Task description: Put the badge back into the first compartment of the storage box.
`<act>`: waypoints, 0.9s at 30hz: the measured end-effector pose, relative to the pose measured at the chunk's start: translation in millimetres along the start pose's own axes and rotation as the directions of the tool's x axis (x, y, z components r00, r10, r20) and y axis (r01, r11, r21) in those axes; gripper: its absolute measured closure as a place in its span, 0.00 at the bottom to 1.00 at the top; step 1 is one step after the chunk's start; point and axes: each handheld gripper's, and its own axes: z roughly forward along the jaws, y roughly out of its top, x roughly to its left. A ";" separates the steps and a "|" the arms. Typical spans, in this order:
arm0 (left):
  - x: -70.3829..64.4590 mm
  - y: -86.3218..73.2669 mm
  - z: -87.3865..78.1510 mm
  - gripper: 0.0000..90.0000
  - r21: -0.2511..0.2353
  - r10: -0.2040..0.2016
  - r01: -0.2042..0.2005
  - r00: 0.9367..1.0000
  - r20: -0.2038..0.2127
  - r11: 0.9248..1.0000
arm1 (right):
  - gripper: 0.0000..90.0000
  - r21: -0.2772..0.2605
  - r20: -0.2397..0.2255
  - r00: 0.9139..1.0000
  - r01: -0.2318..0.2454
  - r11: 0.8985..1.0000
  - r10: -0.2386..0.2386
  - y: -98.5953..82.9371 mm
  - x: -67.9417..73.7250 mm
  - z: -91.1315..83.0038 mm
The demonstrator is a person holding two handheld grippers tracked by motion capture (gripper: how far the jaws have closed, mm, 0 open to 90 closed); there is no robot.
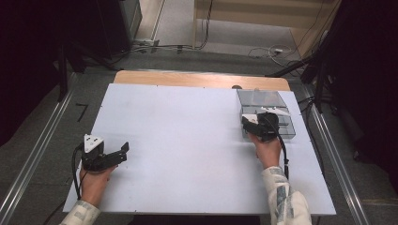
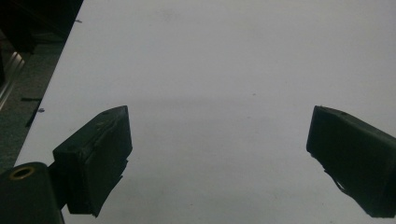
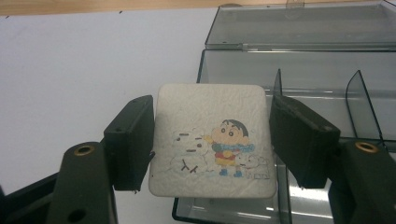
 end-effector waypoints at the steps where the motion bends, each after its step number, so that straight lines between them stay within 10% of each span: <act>1: 0.1 0.0 -0.1 0.08 0.000 0.001 -0.001 1.000 0.000 1.000 | 0.35 0.000 0.000 1.000 -0.001 1.000 0.001 1.1 0.0 0.5; 27: 0.7 0.7 -0.9 0.08 -0.001 -0.003 0.003 1.000 0.002 1.000 | 0.35 0.024 -0.001 1.000 -0.026 0.999 0.026 17.6 -2.0 20.7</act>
